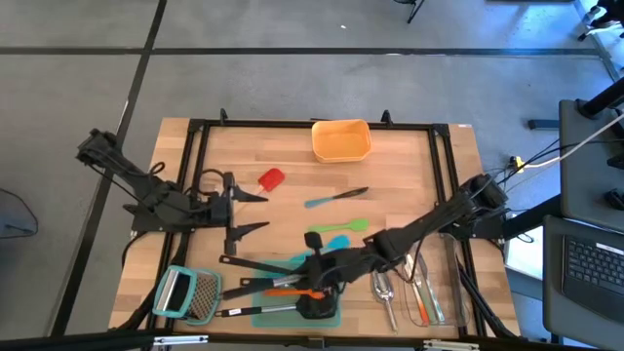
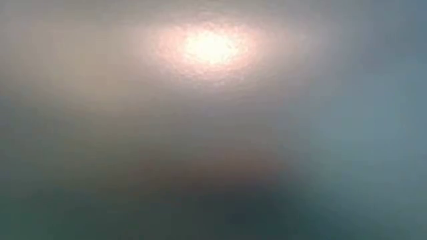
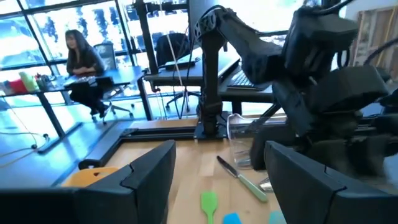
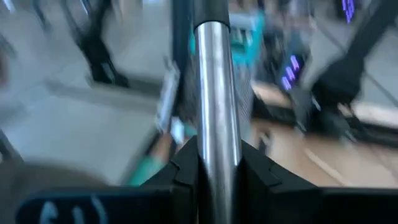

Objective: Pick & Place Kitchen Items
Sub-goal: Put the black spatula into the blue bin

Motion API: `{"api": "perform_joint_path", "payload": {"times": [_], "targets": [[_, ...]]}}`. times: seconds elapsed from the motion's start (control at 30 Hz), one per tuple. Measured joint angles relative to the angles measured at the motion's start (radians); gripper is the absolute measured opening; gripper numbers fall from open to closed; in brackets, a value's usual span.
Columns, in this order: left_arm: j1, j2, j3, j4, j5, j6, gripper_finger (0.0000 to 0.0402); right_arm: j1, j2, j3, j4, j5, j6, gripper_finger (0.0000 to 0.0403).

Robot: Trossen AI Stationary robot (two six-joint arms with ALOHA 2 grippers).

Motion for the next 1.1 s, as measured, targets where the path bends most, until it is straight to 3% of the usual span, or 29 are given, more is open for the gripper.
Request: {"api": "perform_joint_path", "payload": {"times": [0.13, 0.27, 0.43, 0.73, 0.97, 1.1], "targets": [[0.003, 0.034, 0.0, 0.029, -0.019, 0.01, 0.0241, 0.003, 0.001, -0.181, 0.364, 0.011, 0.07, 0.0066], [0.025, 0.068, -0.001, 0.079, -0.06, 0.023, 0.0241, -0.001, 0.013, -0.257, 0.58, 0.101, 0.15, 0.0066], [0.059, 0.072, -0.001, 0.134, -0.066, 0.03, 0.0241, 0.005, 0.032, -0.237, 0.555, 0.099, 0.156, 0.0066], [0.036, 0.093, -0.002, 0.188, -0.078, -0.071, 0.0241, 0.055, 0.13, -0.167, 0.552, 0.243, 0.113, 0.0066], [-0.079, 0.132, -0.001, 0.367, -0.099, -0.007, 0.0242, 0.103, 0.303, 0.067, 0.522, 0.255, 0.063, 0.0066], [-0.18, 0.185, -0.001, 0.472, -0.073, 0.073, 0.0242, 0.143, 0.408, 0.229, 0.413, 0.328, 0.039, 0.0066]]}}
